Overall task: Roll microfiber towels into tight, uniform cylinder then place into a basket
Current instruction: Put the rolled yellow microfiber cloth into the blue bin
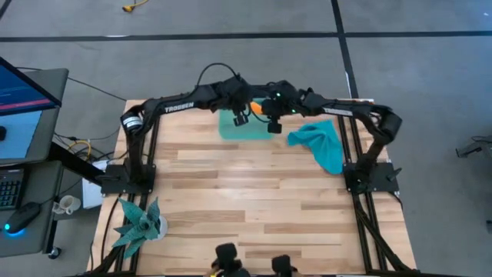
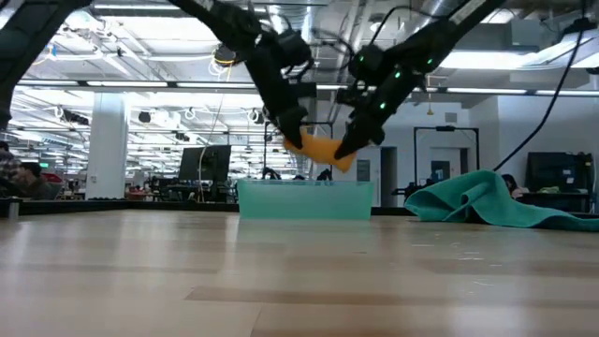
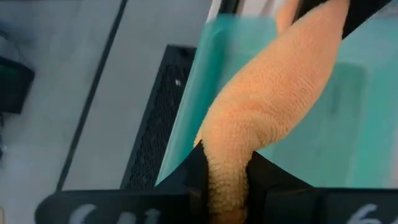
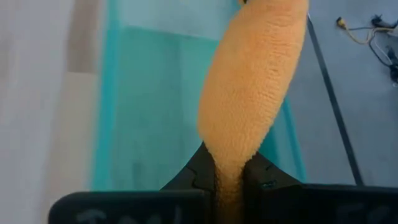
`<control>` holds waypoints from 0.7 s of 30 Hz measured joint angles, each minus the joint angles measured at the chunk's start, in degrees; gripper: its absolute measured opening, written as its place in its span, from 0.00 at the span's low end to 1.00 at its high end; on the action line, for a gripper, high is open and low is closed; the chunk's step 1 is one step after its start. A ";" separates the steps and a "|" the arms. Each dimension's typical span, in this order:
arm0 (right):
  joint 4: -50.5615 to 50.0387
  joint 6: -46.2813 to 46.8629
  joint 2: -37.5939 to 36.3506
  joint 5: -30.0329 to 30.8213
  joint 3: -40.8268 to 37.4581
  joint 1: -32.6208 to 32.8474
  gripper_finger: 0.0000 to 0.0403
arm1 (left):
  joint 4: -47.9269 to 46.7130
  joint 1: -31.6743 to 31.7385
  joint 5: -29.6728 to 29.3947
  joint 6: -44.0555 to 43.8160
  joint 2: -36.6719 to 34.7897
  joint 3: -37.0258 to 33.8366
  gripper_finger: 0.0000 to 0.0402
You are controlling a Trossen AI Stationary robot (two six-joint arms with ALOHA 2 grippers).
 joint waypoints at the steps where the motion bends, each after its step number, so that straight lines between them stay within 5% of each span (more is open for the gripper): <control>1: 0.13 -0.50 1.46 -0.10 0.97 -0.57 0.11 | 0.23 0.87 0.67 0.09 0.90 0.00 0.08; 13: -10.30 -6.08 16.86 -2.10 15.60 -4.49 0.11 | 3.63 5.91 5.24 3.22 10.87 0.07 0.09; 21: -11.54 -7.21 19.34 -1.58 18.22 -6.45 0.11 | 3.61 7.79 7.44 3.28 11.33 0.40 0.09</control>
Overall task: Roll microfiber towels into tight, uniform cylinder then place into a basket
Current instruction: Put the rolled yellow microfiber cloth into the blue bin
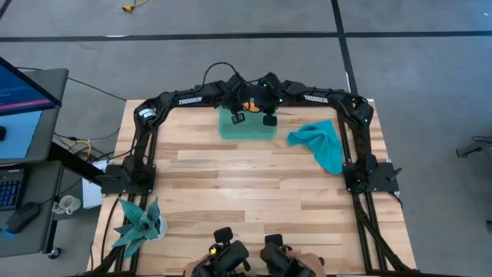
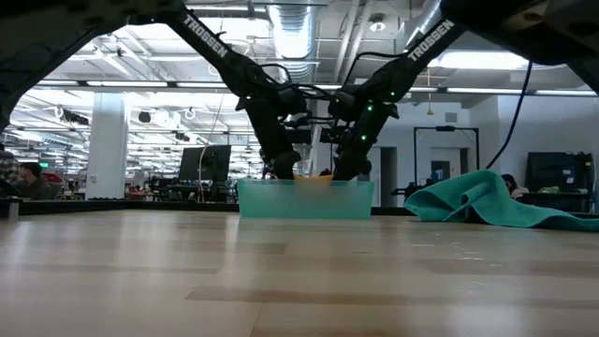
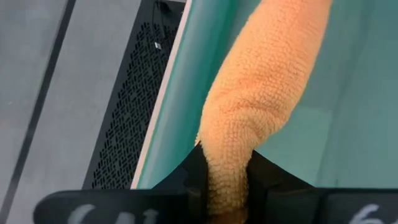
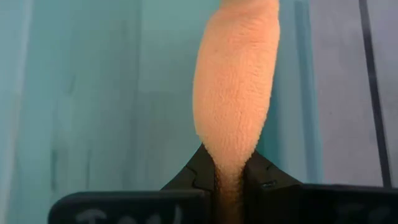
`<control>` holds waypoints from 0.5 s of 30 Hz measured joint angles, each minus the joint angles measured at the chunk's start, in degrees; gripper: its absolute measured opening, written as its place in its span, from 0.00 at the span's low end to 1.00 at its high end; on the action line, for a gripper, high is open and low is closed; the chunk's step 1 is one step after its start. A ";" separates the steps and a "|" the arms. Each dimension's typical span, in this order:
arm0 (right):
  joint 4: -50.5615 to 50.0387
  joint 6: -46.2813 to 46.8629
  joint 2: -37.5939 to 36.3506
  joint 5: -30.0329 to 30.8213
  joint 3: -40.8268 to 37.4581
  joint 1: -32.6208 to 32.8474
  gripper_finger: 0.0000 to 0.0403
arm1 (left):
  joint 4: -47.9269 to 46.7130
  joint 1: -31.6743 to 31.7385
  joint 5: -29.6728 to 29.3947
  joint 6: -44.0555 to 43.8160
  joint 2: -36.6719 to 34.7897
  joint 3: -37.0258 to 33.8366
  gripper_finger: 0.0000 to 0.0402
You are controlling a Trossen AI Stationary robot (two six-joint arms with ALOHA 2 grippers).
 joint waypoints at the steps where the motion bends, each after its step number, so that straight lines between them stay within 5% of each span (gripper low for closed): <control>1: 0.03 -0.02 0.00 -0.01 0.00 -0.16 0.11 | 0.03 0.07 0.01 0.03 0.00 0.08 0.09; 15: -1.03 1.04 1.77 0.83 0.06 0.32 0.11 | -0.25 0.13 1.24 0.27 1.92 0.10 0.10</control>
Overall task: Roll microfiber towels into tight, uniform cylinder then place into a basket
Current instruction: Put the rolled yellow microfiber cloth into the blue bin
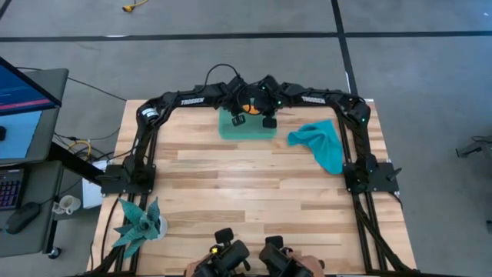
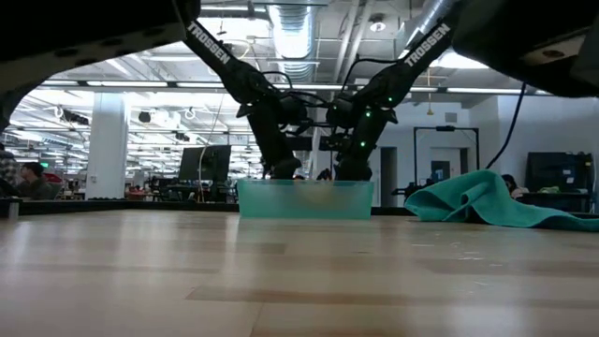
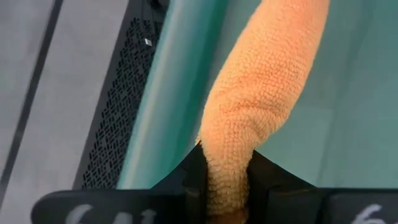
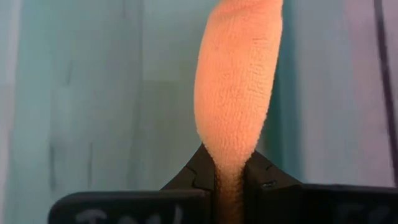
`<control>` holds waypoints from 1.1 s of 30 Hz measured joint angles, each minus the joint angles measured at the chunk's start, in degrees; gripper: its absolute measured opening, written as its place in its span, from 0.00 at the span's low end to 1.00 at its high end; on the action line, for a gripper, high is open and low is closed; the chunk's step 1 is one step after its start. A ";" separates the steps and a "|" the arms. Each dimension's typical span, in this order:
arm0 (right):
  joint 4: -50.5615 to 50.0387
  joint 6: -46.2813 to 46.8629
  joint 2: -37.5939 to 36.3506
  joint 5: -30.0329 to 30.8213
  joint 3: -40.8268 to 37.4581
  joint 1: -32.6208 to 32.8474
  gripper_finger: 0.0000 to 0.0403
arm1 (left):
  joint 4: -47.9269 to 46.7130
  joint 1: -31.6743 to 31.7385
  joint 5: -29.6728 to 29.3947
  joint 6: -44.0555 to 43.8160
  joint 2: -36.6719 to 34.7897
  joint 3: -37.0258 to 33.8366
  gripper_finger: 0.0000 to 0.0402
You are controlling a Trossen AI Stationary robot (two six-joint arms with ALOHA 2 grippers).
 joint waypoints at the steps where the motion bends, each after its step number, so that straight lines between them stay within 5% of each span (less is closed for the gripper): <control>1: -0.11 0.40 0.04 0.03 -0.06 0.06 0.11 | -0.10 0.00 0.01 -0.19 0.04 -0.02 0.10; 21: -0.24 0.64 0.02 1.10 -0.09 0.22 0.12 | -0.13 0.07 -0.10 -1.19 0.02 -0.02 0.12; 33: -3.04 0.10 0.00 2.17 -0.31 0.15 0.12 | -1.01 0.26 -3.96 -0.44 0.02 -0.20 0.43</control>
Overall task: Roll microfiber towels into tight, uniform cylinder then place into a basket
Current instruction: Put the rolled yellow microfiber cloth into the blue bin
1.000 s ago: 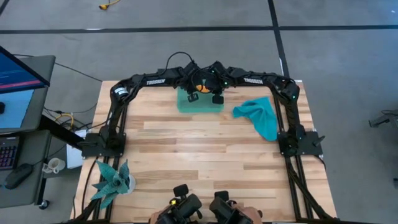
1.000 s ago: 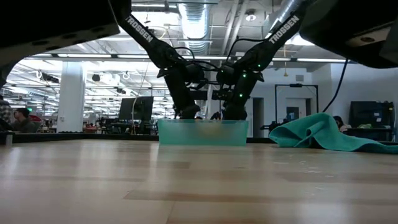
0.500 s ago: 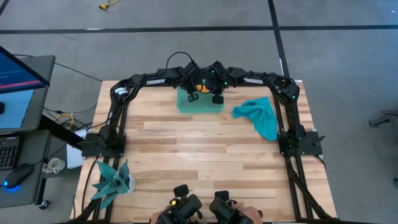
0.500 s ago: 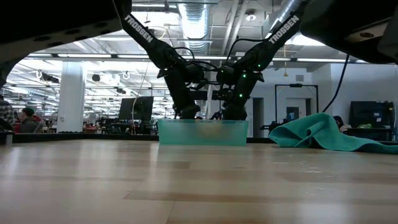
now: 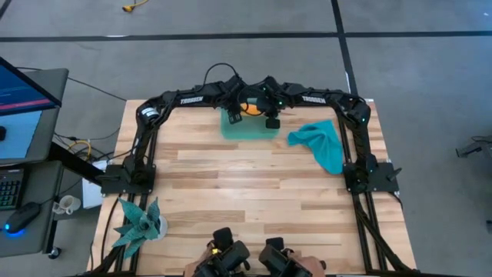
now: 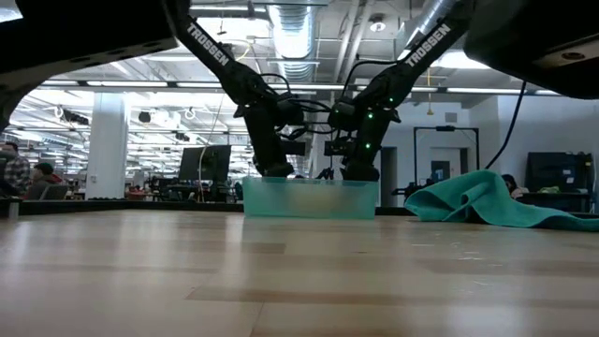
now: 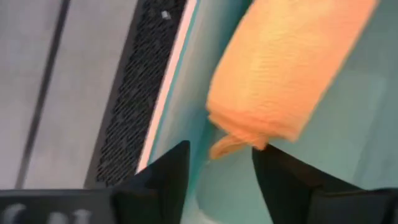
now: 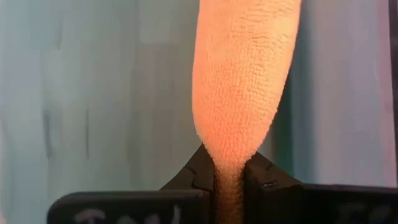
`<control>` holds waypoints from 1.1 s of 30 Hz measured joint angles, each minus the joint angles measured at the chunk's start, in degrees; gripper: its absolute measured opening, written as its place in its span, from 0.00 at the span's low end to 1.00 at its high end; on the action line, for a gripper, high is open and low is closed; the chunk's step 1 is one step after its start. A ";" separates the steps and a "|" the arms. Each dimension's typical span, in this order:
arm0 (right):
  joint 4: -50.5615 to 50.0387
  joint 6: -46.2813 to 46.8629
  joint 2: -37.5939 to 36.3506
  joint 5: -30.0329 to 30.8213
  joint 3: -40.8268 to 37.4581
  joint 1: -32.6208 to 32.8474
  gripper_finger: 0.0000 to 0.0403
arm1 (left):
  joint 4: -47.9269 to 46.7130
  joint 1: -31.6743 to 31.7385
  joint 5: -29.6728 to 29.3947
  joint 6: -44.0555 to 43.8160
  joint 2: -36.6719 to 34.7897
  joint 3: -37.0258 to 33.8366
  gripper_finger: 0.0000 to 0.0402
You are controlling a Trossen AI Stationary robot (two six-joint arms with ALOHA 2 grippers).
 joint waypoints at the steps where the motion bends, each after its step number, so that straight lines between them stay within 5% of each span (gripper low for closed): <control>1: -0.38 -0.36 0.00 -0.01 0.00 0.01 0.12 | -0.02 -0.02 -0.84 -0.40 0.00 0.00 0.46; 7: -1.86 -0.75 -0.02 3.29 0.02 0.11 0.14 | -1.24 -0.14 -1.31 -1.15 -0.02 0.00 0.55; 17: -2.90 -1.08 -0.02 3.80 0.09 0.04 0.14 | -1.39 -0.36 6.31 -2.16 -0.24 3.79 0.52; 33: -2.81 -0.97 -0.04 3.61 0.11 0.07 0.15 | -16.31 -1.74 7.50 -3.01 -1.06 15.72 0.51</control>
